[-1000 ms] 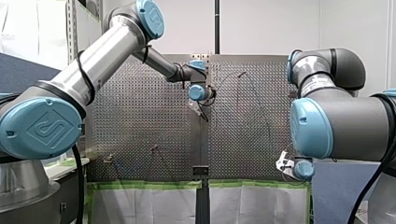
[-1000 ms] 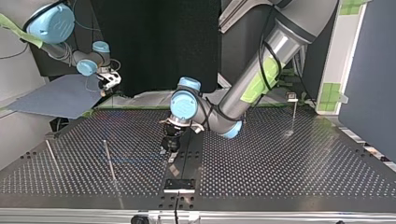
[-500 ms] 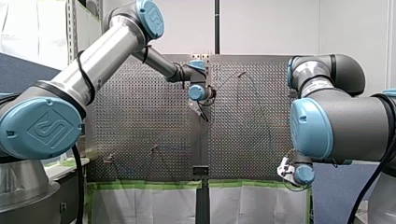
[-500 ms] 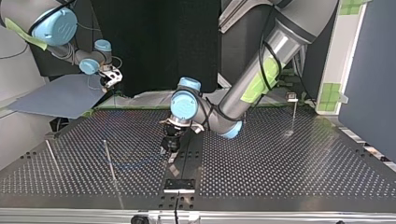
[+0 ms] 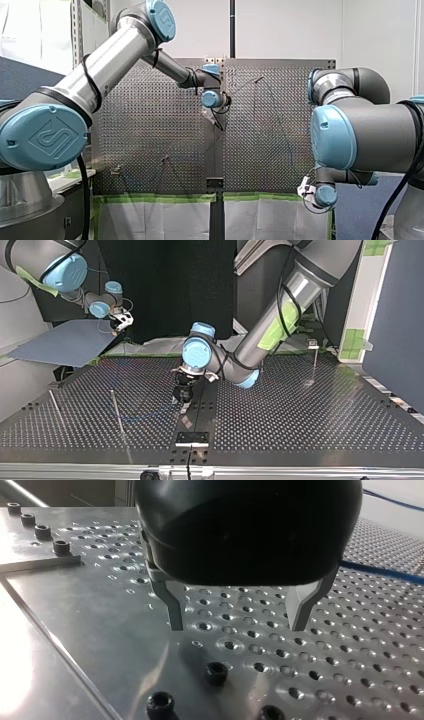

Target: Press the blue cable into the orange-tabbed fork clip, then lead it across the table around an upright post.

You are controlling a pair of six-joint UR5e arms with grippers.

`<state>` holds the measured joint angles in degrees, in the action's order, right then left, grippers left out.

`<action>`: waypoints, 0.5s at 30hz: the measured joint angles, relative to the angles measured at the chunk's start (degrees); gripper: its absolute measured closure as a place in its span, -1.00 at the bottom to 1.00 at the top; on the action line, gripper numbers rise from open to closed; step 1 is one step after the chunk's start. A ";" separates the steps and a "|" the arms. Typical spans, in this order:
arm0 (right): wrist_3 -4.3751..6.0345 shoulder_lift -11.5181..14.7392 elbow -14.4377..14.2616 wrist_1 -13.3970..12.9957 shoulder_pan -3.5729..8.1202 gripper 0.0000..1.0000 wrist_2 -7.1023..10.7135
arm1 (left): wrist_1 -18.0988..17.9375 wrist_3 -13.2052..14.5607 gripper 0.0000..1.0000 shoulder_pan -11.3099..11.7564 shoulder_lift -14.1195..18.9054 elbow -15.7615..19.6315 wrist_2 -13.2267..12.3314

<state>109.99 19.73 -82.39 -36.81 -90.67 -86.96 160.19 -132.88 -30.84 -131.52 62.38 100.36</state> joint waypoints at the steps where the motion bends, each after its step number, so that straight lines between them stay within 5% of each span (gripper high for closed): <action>1: -0.01 -0.03 0.02 0.02 0.00 1.00 -0.04 | 0.18 -0.01 -0.98 -0.03 0.00 0.00 -0.01; 15: -0.25 -0.08 0.17 1.31 0.01 1.00 -0.16 | 6.91 -0.52 -0.98 -1.47 0.03 -0.01 -2.19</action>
<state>109.74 19.65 -82.22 -35.50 -90.65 -87.12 167.10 -133.40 -32.31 -131.49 62.37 98.17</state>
